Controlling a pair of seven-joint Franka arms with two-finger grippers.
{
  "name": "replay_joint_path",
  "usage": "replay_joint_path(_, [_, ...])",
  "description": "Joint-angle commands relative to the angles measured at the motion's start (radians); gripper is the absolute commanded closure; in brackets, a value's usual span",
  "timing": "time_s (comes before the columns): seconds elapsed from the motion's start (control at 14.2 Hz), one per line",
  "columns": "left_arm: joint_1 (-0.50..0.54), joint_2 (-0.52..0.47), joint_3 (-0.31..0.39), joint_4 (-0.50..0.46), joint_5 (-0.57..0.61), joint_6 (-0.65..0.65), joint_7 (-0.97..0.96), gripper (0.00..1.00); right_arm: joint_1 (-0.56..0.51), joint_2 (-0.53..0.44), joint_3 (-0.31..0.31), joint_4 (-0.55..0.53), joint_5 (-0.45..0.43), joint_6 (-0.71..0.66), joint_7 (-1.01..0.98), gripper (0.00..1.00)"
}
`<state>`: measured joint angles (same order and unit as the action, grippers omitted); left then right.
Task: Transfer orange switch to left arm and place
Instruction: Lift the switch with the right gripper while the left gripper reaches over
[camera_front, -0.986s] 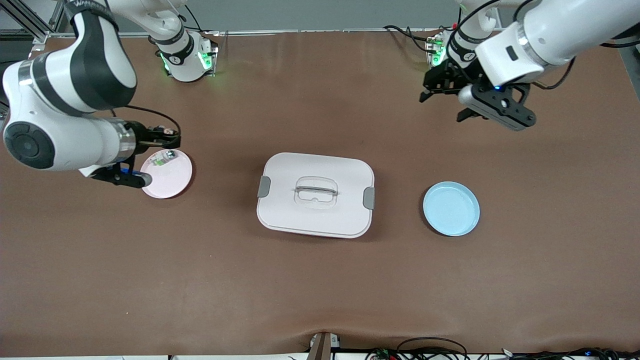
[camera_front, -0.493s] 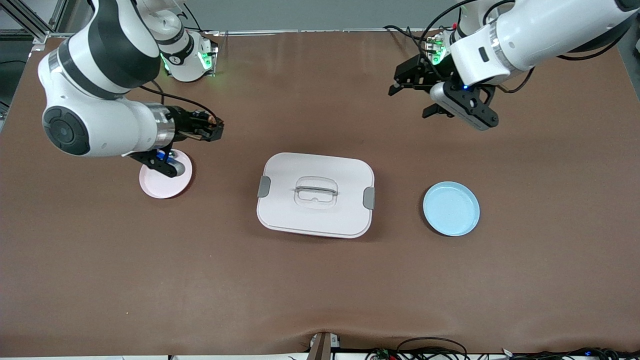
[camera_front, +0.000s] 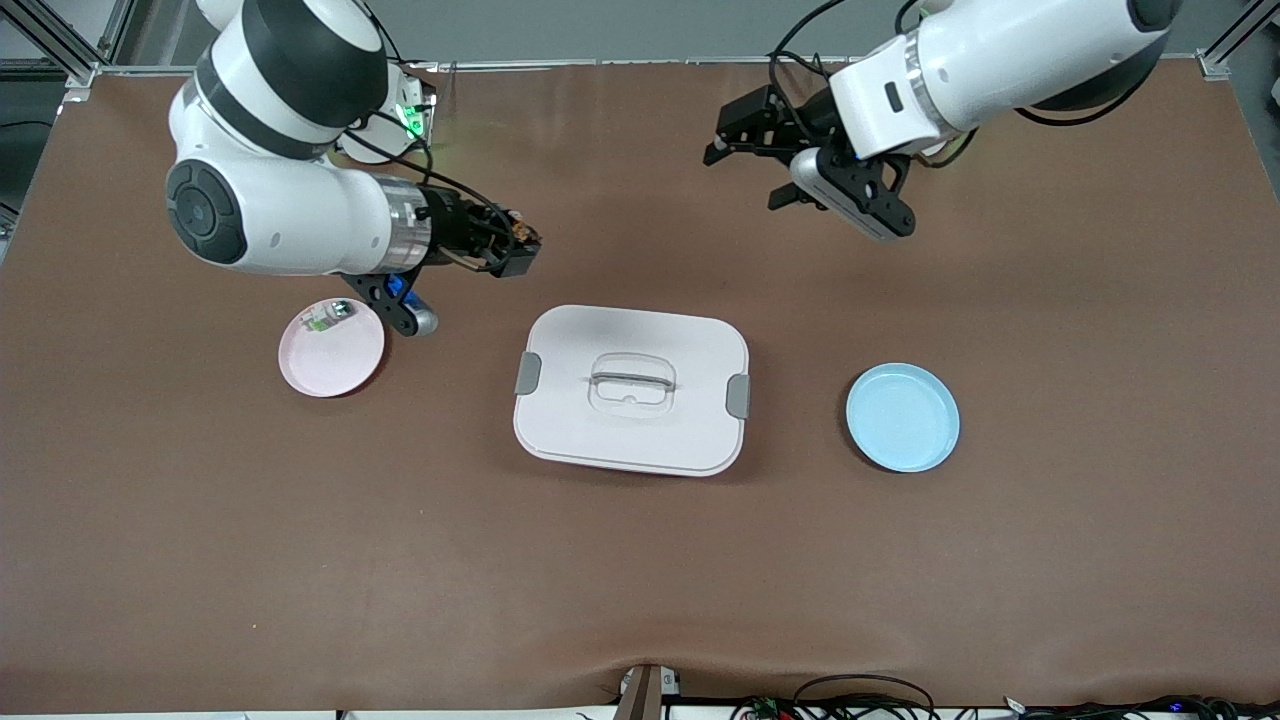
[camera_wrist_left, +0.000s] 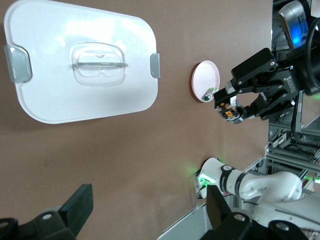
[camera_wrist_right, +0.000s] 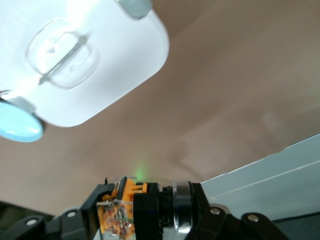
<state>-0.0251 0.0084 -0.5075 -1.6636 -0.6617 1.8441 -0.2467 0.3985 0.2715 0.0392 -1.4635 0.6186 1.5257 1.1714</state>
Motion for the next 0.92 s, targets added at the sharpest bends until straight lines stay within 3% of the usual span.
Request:
replay_joint_path(0.0, [0.008,-0.033,-0.045,-0.047,-0.021,0.069,-0.120,0.00,0.032,0.020,-0.009,0.031,0.082,0.075,0.098,0.73])
replay_joint_path(0.28, [0.005,-0.031,-0.062,-0.068,-0.016,0.121,-0.146,0.00,0.109,0.032,-0.008,0.031,0.160,0.253,0.196,0.72])
replay_joint_path(0.56, [0.005,-0.022,-0.085,-0.102,-0.022,0.220,-0.164,0.00,0.166,0.057,-0.009,0.031,0.168,0.391,0.284,0.72])
replay_joint_path(0.85, [0.005,-0.024,-0.105,-0.131,-0.022,0.253,-0.164,0.10,0.232,0.090,-0.009,0.031,0.165,0.533,0.392,0.72])
